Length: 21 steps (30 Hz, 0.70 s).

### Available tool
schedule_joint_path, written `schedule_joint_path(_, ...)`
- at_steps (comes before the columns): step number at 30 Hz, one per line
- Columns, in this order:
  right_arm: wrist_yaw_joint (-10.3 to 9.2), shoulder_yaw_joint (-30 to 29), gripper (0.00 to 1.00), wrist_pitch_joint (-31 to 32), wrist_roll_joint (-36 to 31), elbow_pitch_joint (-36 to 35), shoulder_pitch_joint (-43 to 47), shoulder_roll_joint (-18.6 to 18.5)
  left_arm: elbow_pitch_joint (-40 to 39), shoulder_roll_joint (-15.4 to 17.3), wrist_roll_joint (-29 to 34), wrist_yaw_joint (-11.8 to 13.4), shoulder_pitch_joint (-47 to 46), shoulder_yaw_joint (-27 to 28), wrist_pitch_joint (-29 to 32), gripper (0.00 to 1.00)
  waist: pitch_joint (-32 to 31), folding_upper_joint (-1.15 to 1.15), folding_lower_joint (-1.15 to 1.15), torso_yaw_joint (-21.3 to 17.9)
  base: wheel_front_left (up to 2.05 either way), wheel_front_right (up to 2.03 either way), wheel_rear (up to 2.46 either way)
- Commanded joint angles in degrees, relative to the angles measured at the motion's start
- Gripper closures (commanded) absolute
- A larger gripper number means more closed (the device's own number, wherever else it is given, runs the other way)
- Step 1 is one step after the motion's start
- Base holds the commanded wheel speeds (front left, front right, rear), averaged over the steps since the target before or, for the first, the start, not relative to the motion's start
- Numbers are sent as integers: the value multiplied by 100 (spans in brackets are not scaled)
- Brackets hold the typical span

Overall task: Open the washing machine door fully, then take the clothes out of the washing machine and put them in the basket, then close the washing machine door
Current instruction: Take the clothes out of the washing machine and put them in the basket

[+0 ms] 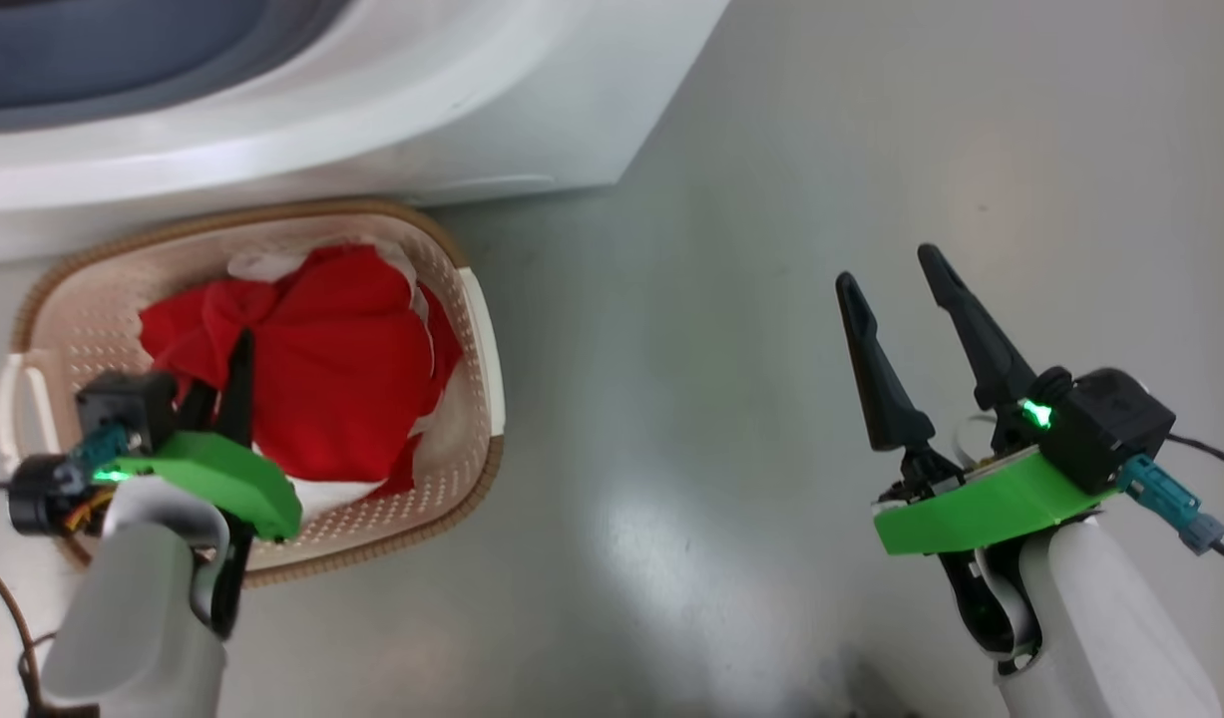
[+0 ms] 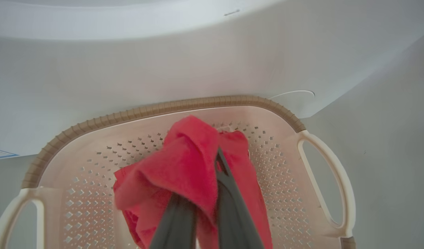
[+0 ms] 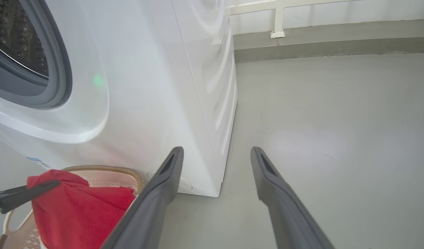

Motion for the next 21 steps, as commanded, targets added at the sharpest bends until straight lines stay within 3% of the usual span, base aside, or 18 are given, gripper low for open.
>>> schedule_joint_path(1, 35, 161, 0, -36, 39, -165, -2, 15, 49, 268, -43, -31, -55, 103, -30, 100, 296, 0, 0, -122, 0, 0, 0)
schedule_joint_path(13, 35, 246, 0, -36, 68, -224, -228, 15, 1134, 441, -182, -31, -752, -155, -30, 100, 610, 0, 0, -223, 0, 0, 0)
schedule_joint_path(15, 35, 245, 0, -36, 65, -227, -230, 15, 1164, 446, -210, -31, -773, -161, -30, 96, 607, 0, 0, -222, 0, 0, 0)
schedule_joint_path(19, 35, 226, 0, -36, 48, -225, -228, 15, 1250, 433, -297, -31, -817, -178, -30, 53, 567, 0, 0, -192, 0, 0, 0)
schedule_joint_path(21, 35, 221, 0, -36, 37, -217, -230, 15, 1271, 417, -326, -31, -815, -178, -30, 12, 534, 0, 0, -174, 0, 0, 0)
